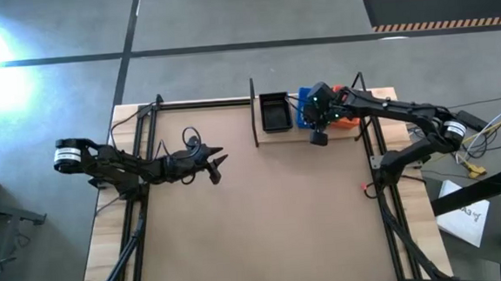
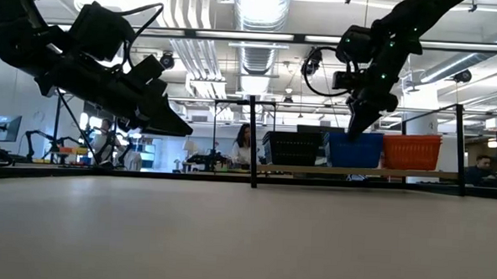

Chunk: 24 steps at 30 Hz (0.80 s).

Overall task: Stack baskets on shelf by color
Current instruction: Adjust the bins on the shelf

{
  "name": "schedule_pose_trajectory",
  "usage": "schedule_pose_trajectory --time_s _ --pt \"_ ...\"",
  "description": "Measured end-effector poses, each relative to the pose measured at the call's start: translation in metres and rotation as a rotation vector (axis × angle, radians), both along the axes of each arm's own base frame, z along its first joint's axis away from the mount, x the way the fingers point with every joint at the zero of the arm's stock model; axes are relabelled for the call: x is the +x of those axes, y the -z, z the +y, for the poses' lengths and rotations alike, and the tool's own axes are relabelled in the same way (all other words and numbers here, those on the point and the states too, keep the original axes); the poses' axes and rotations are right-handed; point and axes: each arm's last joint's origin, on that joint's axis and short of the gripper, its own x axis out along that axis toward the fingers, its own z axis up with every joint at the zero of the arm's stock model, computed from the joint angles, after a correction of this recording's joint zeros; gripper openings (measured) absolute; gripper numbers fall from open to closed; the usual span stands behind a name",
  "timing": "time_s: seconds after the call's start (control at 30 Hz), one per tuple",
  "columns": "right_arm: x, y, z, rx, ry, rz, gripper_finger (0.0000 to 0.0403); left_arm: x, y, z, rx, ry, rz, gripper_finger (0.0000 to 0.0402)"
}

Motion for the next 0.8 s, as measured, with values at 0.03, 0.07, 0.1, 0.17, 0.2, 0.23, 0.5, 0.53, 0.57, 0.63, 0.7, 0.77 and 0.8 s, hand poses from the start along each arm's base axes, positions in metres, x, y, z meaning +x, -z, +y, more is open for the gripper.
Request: schedule_pose_trajectory --time_s 0.03,0.07,0.1,0.17,0.2,0.23,0.5,0.53,0.57,0.63,0.7,0.77,0.8 --pt "0.0003 0.0001 0.001 0.003 -0.004 0.001 0.0015 0.0 0.0 0.0001 0.0 0.0 0.0 0.0136" --pt "0.0008 0.0 0.0022 0.003 -0.011 0.003 0.0015 0.0 0.0 0.0001 0.0 0.0 0.0 0.0136" --pt "0.0014 -0.0002 0.0031 0.001 -0.021 0.003 0.0015 0.0 0.0 0.0 0.0 0.0 0.0 0.0136" --pt "0.0031 -0.0002 0.0056 -0.008 -0.052 0.007 0.0015 0.0 0.0 0.0 0.0 0.0 0.0 0.0136" --pt "0.0038 -0.0003 0.0068 -0.013 -0.07 0.009 0.0015 0.0 0.0 0.0001 0.0 0.0 0.0 0.0136" --pt "0.0046 -0.0002 0.0079 -0.019 -0.088 0.013 0.0015 0.0 0.0 0.0 0.0 0.0 0.0 0.0136" --pt "0.0064 -0.0002 0.0107 -0.035 -0.145 0.02 0.0014 0.0 0.0 0.0 0.0 0.0 0.0 0.0136" --pt "0.0064 -0.0002 0.0107 -0.036 -0.145 0.02 0.0014 0.0 0.0 0.0 0.0 0.0 0.0 0.0136" --pt "0.0064 -0.0002 0.0107 -0.036 -0.146 0.02 0.0014 0.0 0.0 0.0 0.0 0.0 0.0 0.0136" --pt "0.0063 -0.0002 0.0105 -0.044 -0.147 0.025 0.0018 0.0 0.0 0.0 0.0 0.0 0.0 0.0136" --pt "0.006 -0.0002 0.01 -0.057 -0.14 0.035 0.003 0.0 0.0 0.0001 0.0 0.0 0.0 0.0136" --pt "0.006 -0.0005 0.0098 -0.069 -0.149 0.038 0.0047 0.0 0.0 0.0 0.0 0.0 0.0 0.0136" --pt "0.006 -0.0006 0.0095 -0.078 -0.15 0.043 0.0056 0.0 0.0 0.0001 0.0 0.0 0.0 0.0136"
